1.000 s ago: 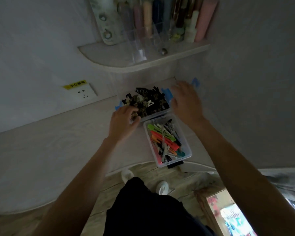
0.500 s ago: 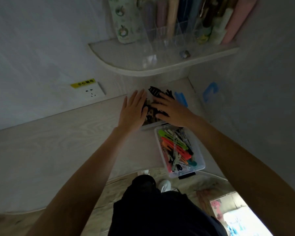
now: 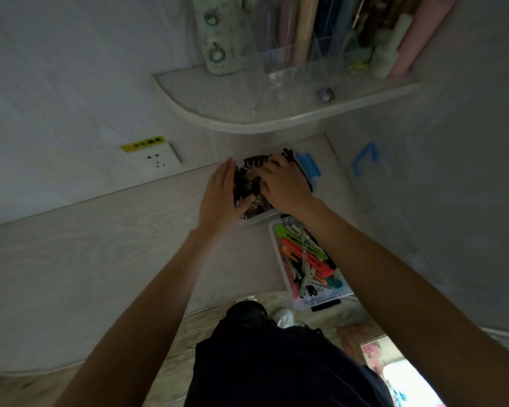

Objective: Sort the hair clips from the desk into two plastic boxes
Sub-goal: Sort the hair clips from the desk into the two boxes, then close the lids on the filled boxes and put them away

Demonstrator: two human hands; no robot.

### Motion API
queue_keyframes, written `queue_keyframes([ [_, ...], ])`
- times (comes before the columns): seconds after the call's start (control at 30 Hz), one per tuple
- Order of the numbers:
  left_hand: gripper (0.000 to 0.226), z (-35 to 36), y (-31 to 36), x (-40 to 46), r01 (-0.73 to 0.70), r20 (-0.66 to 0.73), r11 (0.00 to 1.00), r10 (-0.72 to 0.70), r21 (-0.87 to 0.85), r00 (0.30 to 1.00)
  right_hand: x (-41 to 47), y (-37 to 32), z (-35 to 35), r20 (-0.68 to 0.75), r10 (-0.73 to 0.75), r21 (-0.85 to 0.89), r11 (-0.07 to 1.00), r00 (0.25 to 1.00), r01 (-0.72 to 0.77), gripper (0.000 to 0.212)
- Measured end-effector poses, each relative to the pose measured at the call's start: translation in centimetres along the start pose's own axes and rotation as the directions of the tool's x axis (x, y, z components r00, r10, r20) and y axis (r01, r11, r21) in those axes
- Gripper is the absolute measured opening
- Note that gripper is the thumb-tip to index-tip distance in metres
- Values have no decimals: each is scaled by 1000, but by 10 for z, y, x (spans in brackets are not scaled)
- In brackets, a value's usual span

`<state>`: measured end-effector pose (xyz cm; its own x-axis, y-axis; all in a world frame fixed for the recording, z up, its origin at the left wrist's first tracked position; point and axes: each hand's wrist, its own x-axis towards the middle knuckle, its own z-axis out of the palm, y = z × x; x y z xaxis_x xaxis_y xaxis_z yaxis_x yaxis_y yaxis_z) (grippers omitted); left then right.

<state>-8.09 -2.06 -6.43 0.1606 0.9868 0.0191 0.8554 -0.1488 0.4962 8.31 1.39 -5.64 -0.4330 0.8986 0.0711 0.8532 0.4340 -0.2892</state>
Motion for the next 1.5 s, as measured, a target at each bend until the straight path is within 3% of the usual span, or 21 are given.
queue_keyframes([
  [0.13,78,0,-2,0,-20,19,998,19,65,1000,4,16,-16,-38,68,29,997,997,-67,34],
  [0.27,75,2,-5,1,-17,33,998,15,68,999,2,29,-21,-22,278,266,927,960,-263,32],
  [0.4,74,2,-5,1,-36,41,998,34,43,999,6,27,-22,-66,382,390,860,922,-328,29],
  [0.47,75,2,-6,3,-40,42,999,39,34,998,9,26,-26,-92,297,292,921,951,-259,26],
  [0.53,76,2,-8,3,-43,36,999,42,15,998,12,24,-26,-7,61,66,996,998,-60,25],
  [0.6,77,2,-8,3,-48,36,999,48,11,998,13,22,-23,87,-102,-88,990,991,110,17],
  [0.7,78,1,-8,4,-55,42,998,54,42,998,20,22,-23,130,-196,-216,951,972,221,13],
  [0.83,79,-5,-7,7,-125,82,983,115,134,990,24,28,-25,212,-32,-262,961,977,88,22],
  [0.9,78,-9,-2,13,-168,130,974,148,154,980,19,25,-20,197,10,-264,964,980,44,23],
  [1.0,66,-7,10,27,-227,191,950,188,212,963,11,21,-19,89,13,-134,991,996,-1,23],
  [1.07,63,-3,14,32,-235,209,934,182,269,961,5,20,-20,30,90,-75,993,995,-88,34],
  [1.17,69,4,13,27,-232,217,918,167,322,962,-6,13,-10,65,181,-53,983,981,-178,50],
  [1.3,66,7,12,26,-250,237,906,174,342,956,-10,15,5,99,181,-5,983,978,-182,53],
  [1.43,67,4,11,25,-247,257,904,162,348,953,-13,19,-8,157,148,152,973,976,-173,49],
  [1.5,68,3,12,22,-228,249,913,146,339,957,-25,18,-20,110,137,222,962,984,-158,49],
])
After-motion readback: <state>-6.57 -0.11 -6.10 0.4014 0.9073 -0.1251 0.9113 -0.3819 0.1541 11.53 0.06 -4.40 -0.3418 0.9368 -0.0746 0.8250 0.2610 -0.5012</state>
